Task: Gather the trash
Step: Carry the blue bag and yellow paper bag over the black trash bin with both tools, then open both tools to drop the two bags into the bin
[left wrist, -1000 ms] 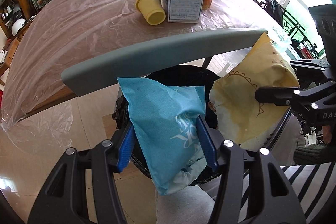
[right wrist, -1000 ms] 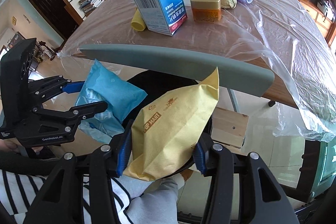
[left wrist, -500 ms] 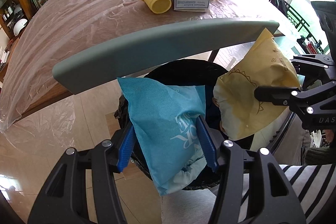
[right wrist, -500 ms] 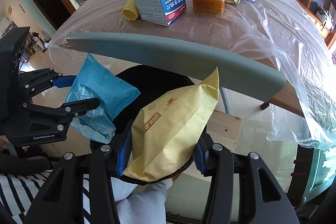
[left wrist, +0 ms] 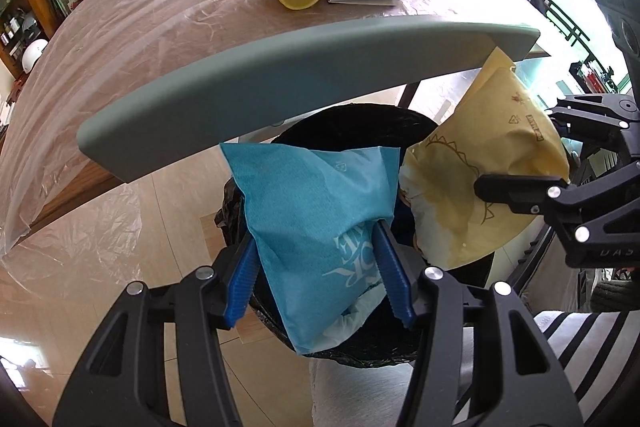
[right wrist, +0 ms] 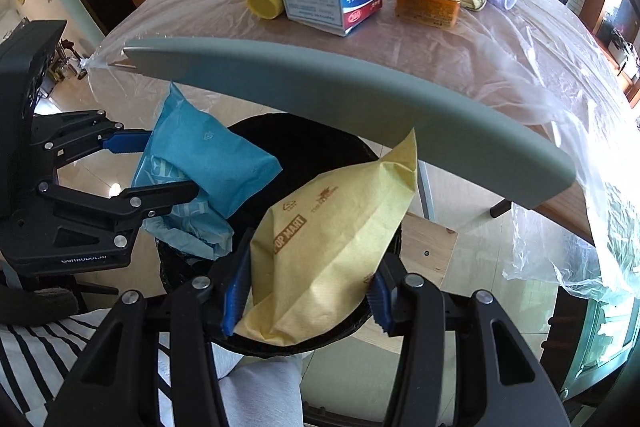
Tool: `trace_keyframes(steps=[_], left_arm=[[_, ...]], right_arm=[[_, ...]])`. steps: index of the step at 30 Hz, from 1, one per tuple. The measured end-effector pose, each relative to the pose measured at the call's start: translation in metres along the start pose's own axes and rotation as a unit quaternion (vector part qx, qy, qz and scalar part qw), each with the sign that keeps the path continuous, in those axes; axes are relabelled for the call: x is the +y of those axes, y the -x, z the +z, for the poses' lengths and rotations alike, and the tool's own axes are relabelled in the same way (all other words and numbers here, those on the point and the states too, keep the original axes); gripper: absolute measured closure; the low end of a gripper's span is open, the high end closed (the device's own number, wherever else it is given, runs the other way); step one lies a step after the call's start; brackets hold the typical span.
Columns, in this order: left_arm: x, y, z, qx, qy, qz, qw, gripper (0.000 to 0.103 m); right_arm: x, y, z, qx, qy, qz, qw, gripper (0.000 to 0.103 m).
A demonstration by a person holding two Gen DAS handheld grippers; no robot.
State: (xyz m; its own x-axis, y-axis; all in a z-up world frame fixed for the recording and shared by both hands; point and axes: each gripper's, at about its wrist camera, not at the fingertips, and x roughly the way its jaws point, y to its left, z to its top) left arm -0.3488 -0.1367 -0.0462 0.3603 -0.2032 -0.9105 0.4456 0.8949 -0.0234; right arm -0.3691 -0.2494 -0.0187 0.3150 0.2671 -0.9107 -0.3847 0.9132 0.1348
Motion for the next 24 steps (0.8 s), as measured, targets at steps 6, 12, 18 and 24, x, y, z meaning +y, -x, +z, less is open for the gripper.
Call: trace_keyframes(steps=[6, 12, 18, 24], left_arm=[[0.000, -0.004, 0.001, 0.003, -0.004, -0.002, 1.0000, 0.048], [-0.001, -0.006, 0.002, 0.005, -0.004, -0.004, 1.0000, 0.048], [0.001, -0.010, 0.001, 0.007, -0.005, -0.004, 1.0000, 0.048], [0.003, -0.013, 0.001, 0.009, -0.005, -0.006, 0.9999, 0.050]], right_arm=[[0.003, -0.005, 0.002, 0.005, 0.003, 0.001, 1.000, 0.055], [0.005, -0.009, 0.004, 0.009, 0.006, 0.001, 1.000, 0.055], [0.005, -0.011, 0.004, 0.013, 0.004, -0.001, 1.000, 0.054], [0.004, -0.015, 0.003, 0.017, 0.000, 0.000, 1.000, 0.054]])
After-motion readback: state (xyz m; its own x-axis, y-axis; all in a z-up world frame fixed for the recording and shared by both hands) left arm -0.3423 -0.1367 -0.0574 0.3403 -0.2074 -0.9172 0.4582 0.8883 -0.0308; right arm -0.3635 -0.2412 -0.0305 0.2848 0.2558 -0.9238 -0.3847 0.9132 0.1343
